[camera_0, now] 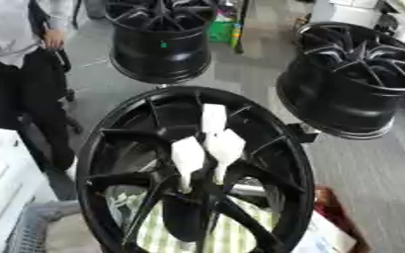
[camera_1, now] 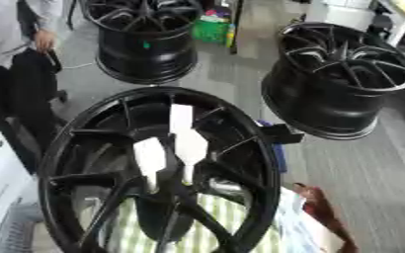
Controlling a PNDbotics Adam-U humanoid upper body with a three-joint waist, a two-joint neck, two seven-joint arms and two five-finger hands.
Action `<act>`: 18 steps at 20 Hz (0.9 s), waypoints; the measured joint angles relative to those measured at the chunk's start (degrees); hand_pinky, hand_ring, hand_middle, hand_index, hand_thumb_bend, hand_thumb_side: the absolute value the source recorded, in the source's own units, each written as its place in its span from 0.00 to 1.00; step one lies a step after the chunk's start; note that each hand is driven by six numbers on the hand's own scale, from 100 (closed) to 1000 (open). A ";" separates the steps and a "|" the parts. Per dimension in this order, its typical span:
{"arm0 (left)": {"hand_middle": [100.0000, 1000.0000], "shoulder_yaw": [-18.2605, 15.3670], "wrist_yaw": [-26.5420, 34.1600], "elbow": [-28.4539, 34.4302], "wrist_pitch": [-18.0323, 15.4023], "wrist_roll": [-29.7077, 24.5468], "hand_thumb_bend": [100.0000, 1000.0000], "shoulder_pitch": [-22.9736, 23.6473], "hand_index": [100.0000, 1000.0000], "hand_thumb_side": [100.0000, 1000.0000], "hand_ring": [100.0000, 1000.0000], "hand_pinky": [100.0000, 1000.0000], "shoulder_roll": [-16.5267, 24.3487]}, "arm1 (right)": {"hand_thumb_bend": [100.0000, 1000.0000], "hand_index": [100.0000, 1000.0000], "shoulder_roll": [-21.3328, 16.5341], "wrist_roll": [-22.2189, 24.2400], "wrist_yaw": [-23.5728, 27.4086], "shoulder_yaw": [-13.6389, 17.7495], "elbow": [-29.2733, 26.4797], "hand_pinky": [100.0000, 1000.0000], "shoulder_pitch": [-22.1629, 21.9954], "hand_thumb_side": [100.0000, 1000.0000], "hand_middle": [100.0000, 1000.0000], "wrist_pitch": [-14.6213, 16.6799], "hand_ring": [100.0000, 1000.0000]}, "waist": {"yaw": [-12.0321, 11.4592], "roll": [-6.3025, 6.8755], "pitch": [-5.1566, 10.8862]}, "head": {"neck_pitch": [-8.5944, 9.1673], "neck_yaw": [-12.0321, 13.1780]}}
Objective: Pull the pin out of the wheel hub.
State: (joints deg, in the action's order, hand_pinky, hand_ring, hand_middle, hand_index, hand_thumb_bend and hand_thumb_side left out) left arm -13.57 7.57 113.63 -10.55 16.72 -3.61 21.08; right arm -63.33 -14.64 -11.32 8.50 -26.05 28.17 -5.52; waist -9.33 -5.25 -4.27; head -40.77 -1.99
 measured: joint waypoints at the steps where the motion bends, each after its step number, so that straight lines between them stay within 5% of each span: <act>1: 0.60 0.00 0.00 0.00 0.00 -0.01 0.23 0.00 0.83 0.46 0.84 0.83 0.00 | 0.32 0.83 0.00 0.33 0.04 0.00 0.00 0.82 0.00 0.00 0.82 0.09 0.87 | 0.00 0.00 0.01 | 0.00 0.00; 15: 0.60 0.29 0.00 0.00 0.02 -0.50 0.22 0.03 0.83 0.46 0.84 0.84 0.00 | 0.33 0.83 -0.50 0.59 0.21 0.33 0.00 0.81 -0.46 0.00 0.82 -1.42 0.86 | 0.07 -0.01 0.03 | 0.00 0.00; 17: 0.60 0.29 0.00 0.00 0.02 -0.51 0.22 0.03 0.83 0.46 0.84 0.84 0.00 | 0.30 0.83 -0.50 0.40 0.39 0.34 0.00 0.81 -0.46 0.00 0.81 -1.66 0.86 | 0.08 0.00 0.04 | 0.00 0.00; 18: 0.60 0.29 0.00 0.00 0.02 -0.51 0.22 0.03 0.83 0.47 0.84 0.84 0.00 | 0.15 0.82 -0.50 0.30 0.52 0.35 0.00 0.79 -0.46 0.00 0.80 -1.76 0.84 | 0.10 0.00 0.04 | 0.00 0.00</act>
State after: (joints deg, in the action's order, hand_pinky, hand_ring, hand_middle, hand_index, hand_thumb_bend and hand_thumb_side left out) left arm -13.28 7.57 113.63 -10.53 16.22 -3.58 21.08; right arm -63.83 -14.34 -10.80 8.85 -26.05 27.71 -7.28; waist -9.23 -5.25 -4.22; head -40.77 -1.99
